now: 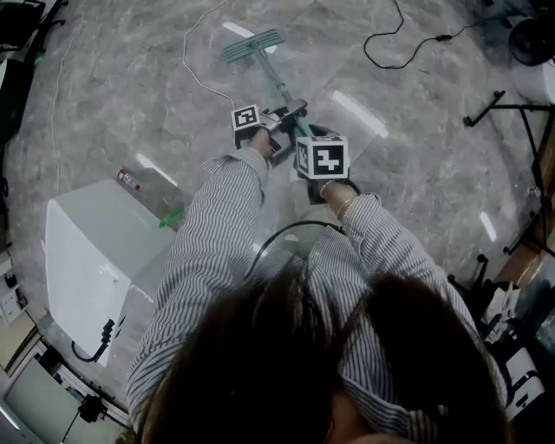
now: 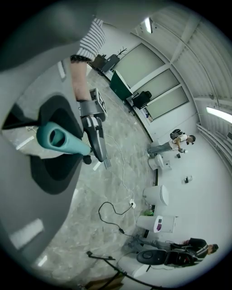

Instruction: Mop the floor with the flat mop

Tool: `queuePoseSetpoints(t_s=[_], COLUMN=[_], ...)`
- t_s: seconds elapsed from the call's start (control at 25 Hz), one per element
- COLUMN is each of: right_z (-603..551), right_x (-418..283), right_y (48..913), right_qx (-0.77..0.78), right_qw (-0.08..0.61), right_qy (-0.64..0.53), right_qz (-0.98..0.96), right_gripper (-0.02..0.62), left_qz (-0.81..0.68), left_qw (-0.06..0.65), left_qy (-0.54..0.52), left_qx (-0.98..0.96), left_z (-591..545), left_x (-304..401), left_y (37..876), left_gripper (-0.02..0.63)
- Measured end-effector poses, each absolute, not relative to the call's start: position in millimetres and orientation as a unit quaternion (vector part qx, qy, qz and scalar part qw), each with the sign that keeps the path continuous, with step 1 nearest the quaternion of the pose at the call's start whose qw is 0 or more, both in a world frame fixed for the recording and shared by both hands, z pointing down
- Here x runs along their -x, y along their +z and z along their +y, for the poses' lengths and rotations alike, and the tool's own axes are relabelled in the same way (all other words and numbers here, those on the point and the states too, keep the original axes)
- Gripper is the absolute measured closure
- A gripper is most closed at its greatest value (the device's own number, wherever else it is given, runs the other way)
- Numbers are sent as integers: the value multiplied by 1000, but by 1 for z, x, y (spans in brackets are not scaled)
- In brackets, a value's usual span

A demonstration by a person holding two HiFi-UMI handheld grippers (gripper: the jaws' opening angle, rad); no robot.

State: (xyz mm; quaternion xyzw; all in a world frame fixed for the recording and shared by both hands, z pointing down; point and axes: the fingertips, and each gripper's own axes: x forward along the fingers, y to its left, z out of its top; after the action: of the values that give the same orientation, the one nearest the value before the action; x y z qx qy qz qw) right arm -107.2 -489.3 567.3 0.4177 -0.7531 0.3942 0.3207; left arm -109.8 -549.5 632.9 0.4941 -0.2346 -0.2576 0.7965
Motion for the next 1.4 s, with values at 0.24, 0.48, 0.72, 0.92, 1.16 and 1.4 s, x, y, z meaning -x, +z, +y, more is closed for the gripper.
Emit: queuePoseSetpoints(t_s=[0.24,0.48,0.72,0.92,1.16,1.4], right_z=[-553,-569,-556,-543,-495,-406], right_x=[144,149,143,128,106,75], right_y=[578,585,593,590,587,589], right_qx=[-411,-409,-412,-420,-432,-449], right_qw=[327,319,326,316,302,291], right_qy=[393,401,414,416,424,425], right_qz=[-755,-755,-743,-742,-736,-730], right_gripper=[477,477,480,482,482,482], left_qz=[-259,-250,-260,-255,-252,-233], left_qw=[779,774,770,773,771,782], left_qy=[-314,-319,-352,-351,-364,-344], left_qx=[-477,-487,-464,-463,-458,-465], left_z=[-617,-635,-622,-608,-561,-472], left_x=[152,156,155,140,118,84], left_y=[645,650,658,657,653,655], left_gripper=[433,434,443,446,448,451])
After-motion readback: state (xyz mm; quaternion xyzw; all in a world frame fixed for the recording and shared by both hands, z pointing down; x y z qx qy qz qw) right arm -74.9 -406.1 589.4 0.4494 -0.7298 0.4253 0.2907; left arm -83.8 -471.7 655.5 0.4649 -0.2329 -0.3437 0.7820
